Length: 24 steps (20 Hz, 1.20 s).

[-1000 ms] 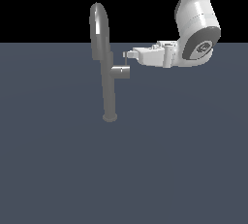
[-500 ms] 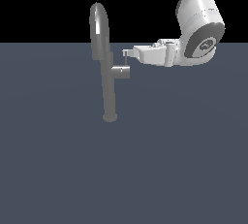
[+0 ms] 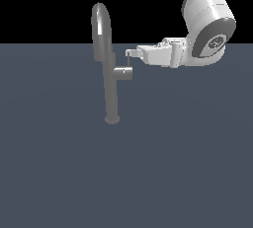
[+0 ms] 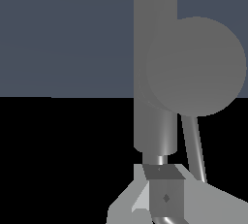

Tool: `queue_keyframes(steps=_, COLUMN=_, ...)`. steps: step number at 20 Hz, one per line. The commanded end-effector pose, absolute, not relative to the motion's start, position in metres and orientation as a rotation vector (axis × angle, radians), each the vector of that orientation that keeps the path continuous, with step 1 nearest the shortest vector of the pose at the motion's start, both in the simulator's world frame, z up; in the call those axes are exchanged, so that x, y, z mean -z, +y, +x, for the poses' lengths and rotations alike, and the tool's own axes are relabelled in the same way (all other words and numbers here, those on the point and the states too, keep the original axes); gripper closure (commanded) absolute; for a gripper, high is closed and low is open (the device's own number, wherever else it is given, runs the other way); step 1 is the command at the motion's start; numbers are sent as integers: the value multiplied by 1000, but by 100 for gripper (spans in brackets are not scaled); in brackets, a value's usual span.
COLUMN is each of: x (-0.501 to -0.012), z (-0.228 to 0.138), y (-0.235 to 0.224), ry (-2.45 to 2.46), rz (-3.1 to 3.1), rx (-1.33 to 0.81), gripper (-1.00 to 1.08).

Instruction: Turn on the faucet by rotating a designated handle.

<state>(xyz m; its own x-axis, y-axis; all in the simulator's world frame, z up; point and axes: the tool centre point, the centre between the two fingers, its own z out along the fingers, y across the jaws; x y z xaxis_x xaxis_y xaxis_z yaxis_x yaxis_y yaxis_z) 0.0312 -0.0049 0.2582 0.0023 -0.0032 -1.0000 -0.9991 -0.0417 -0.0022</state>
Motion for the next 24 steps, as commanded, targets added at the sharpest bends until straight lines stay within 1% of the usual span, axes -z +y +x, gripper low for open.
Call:
queue_keyframes(steps=1, x=-258, z=21, y=-5, ry=1189, rz=-1243, rx=-1244, gripper=108)
queue_keyframes(steps=7, x=-259, z=2, y=-6, ry=1188, rz=-1244, rx=-1245, gripper=108)
queue_keyframes(steps=9, x=-261, z=9, y=-6, ry=1186, rz=-1247, rx=-1232, gripper=108)
queue_keyframes(steps=19, x=-241, z=-27, y=-8, ry=1187, rz=-1244, rx=-1245, gripper=108)
queue_keyframes(steps=20, x=-241, z=-27, y=-8, ry=1187, rz=-1244, rx=-1245, gripper=108)
queue_keyframes(steps=21, x=-250, z=-20, y=-7, ry=1177, rz=-1253, rx=-1229, gripper=108)
queue_keyframes(steps=24, x=-234, z=-30, y=-8, ry=1181, rz=-1249, rx=-1236, gripper=108)
